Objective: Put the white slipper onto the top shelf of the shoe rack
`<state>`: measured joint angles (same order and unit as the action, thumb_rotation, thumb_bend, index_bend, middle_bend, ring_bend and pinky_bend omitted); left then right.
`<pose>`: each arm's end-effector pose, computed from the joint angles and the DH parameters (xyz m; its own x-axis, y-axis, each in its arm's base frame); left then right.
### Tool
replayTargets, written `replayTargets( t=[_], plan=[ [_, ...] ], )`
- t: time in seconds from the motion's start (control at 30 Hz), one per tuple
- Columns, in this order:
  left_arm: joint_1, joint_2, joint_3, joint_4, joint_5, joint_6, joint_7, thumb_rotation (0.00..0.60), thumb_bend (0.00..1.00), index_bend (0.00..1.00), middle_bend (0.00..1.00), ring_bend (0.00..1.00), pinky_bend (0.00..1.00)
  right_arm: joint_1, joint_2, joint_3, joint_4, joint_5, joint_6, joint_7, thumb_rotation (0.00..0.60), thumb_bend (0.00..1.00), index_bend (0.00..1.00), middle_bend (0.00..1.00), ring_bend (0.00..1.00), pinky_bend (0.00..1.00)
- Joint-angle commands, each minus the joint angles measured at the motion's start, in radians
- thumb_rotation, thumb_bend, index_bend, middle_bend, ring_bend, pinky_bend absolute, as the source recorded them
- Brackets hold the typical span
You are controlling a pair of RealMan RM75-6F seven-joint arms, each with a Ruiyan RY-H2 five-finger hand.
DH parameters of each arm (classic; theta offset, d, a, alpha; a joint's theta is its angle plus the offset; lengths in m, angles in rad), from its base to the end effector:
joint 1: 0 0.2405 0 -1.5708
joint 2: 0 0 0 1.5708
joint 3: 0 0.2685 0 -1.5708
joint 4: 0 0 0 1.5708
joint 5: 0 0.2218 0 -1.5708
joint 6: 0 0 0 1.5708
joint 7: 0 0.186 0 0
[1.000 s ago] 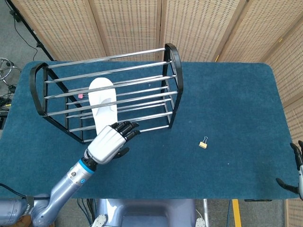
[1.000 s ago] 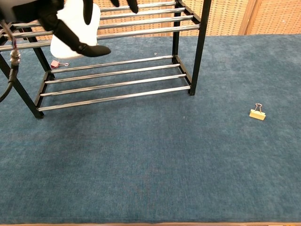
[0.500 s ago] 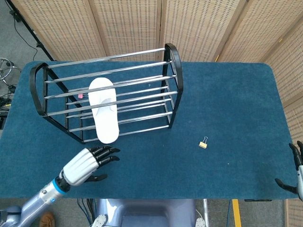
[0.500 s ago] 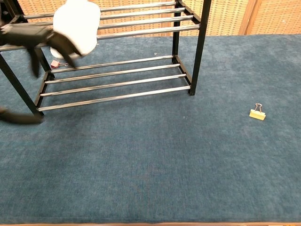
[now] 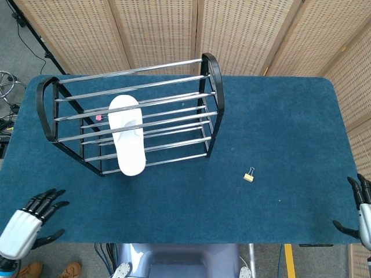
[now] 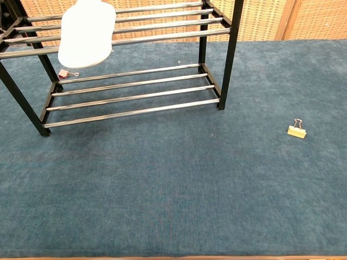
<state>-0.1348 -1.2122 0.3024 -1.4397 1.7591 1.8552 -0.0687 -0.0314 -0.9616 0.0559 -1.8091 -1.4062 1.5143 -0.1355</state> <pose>-0.2988 0.1576 0.1278 0.3584 -0.0111 0.9335 0.8780 -0.3359 -0.3411 -0.3327 -0.1856 0.1974 0.4749 -0.0368 0.8793 -0.8630 0.1762 0.4735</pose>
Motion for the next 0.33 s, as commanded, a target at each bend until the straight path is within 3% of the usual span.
replayTargets(
  t=[0.03, 0.17, 0.33],
  plan=[
    [0.055, 0.111, -0.039, -0.184, -0.108, -0.023, 0.073, 0.600, 0.01, 0.00, 0.00, 0.00, 0.00, -0.001, -0.001, -0.002, 0.001, -0.007, 0.003, 0.004, 0.600, 0.00, 0.00, 0.00, 0.00, 0.00],
    [0.070, 0.202, -0.055, -0.380, -0.199, -0.070, 0.138, 0.600, 0.00, 0.00, 0.00, 0.00, 0.00, -0.003, 0.001, -0.002, 0.004, -0.017, 0.011, 0.017, 0.600, 0.00, 0.00, 0.00, 0.00, 0.00],
    [0.083, 0.234, -0.092, -0.489, -0.261, -0.101, 0.201, 0.600, 0.00, 0.00, 0.00, 0.00, 0.00, -0.005, 0.001, -0.004, 0.011, -0.028, 0.016, 0.034, 0.600, 0.00, 0.00, 0.00, 0.00, 0.00]
  ],
)
